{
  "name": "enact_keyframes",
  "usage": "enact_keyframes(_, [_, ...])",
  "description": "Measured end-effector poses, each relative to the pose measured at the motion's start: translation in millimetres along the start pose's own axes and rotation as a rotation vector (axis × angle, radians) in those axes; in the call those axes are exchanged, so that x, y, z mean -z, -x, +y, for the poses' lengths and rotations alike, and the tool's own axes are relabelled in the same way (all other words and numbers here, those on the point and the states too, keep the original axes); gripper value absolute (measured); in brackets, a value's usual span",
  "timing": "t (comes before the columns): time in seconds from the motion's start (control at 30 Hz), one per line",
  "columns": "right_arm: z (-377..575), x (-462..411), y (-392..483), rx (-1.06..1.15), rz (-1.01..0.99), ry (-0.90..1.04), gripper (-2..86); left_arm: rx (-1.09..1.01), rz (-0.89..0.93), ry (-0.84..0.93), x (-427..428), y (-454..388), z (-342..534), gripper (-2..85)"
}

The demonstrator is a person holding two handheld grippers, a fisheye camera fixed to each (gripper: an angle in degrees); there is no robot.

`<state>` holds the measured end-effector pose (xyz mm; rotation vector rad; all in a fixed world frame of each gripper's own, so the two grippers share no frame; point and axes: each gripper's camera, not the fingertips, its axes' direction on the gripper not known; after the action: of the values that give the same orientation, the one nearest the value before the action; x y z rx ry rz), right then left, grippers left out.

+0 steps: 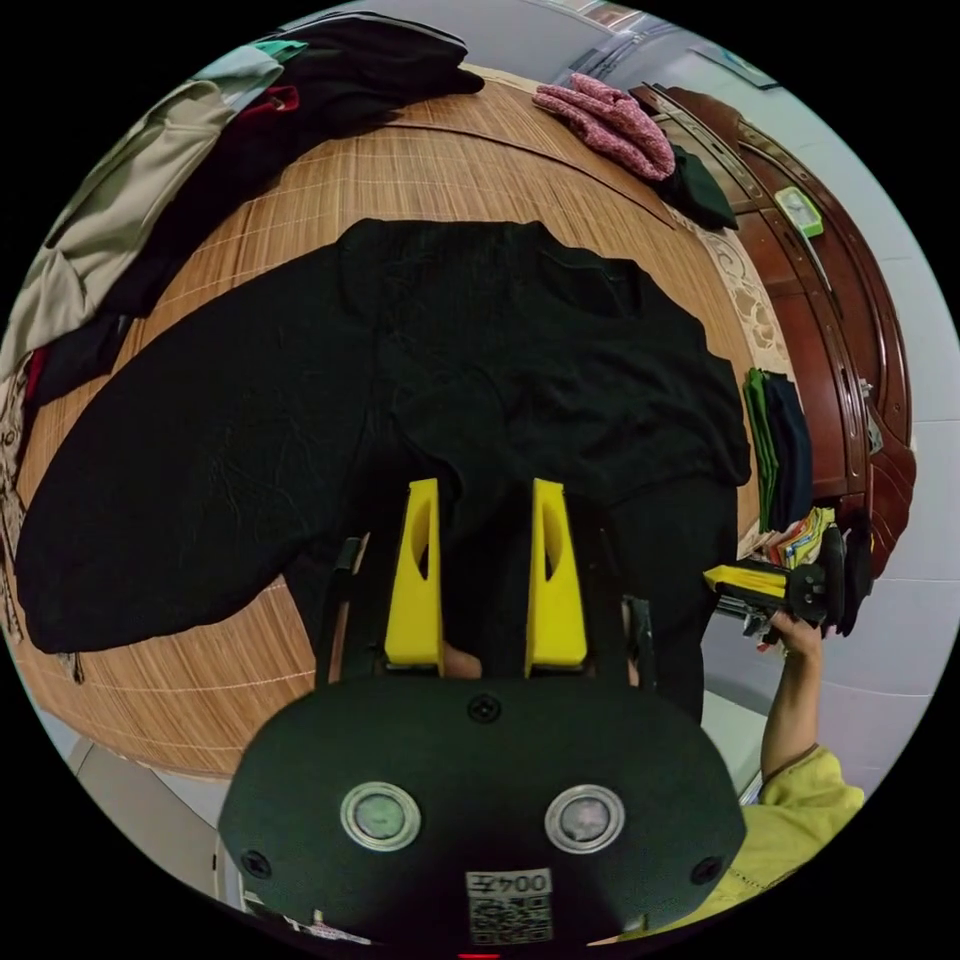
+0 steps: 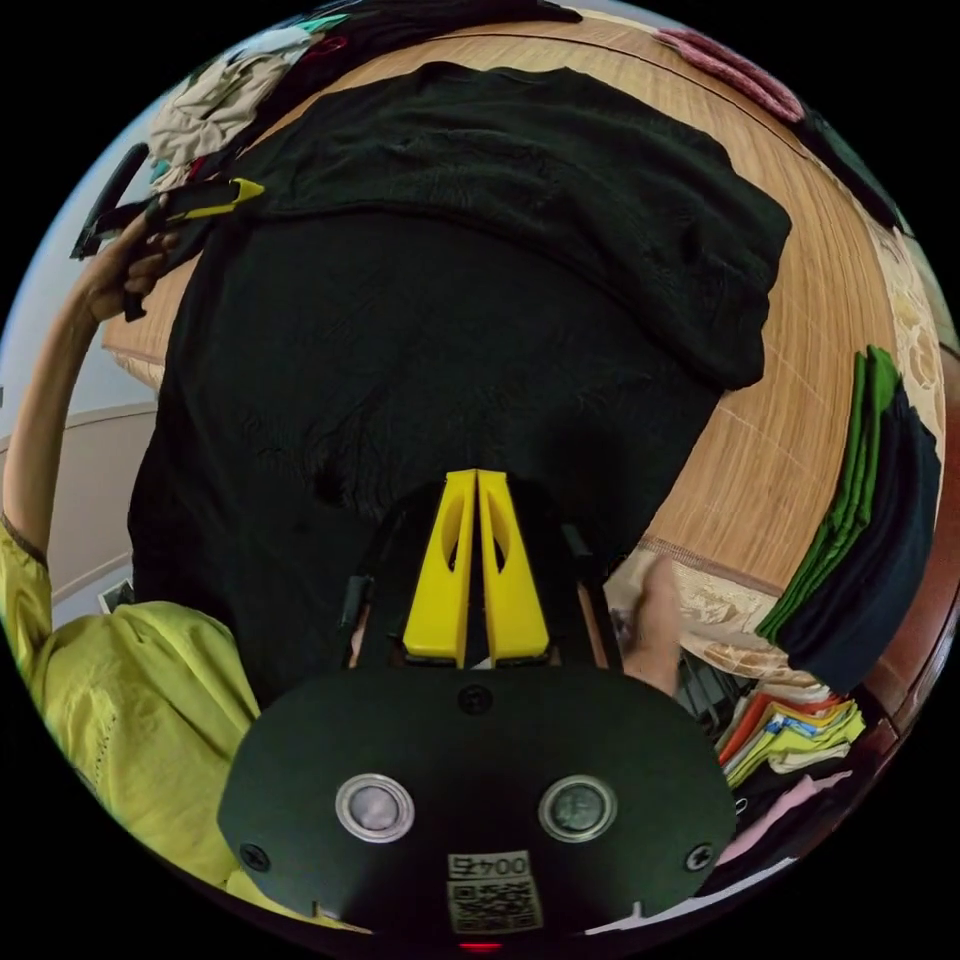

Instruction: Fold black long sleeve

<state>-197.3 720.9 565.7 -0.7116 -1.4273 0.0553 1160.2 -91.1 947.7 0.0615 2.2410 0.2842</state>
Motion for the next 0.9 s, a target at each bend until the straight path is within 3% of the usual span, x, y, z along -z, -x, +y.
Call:
enact_keyframes(0.23, [-9.9, -6.4, 17.4, 0.022, 0.074, 0.026, -0.7, -0.012, -0.054, -0.050, 15.2, 11.3, -10.4, 3.0])
enact_keyframes(0.47, [-13.4, -13.3, 31.3, 0.057, 0.130, 0.039, -0.6, -0.077, -0.060, -0.131, 45.9, 5.1, -5.5, 2.1])
enact_keyframes(0.67, [-10.2, -20.3, 44.8, 0.130, 0.204, 0.040, -0.5, -0.090, -0.143, -0.120, 47.1, 17.4, 0.2, 4.6])
enact_keyframes(0.8, [-3.8, -24.2, 50.8, 0.159, 0.235, 0.018, -0.3, -0.041, -0.209, -0.083, 39.1, 44.0, -0.6, 11.6])
enact_keyframes(0.9, [0.6, -25.9, 48.9, 0.130, 0.212, 0.005, -0.1, -0.127, -0.269, -0.147, 46.6, 28.0, 5.5, 12.8])
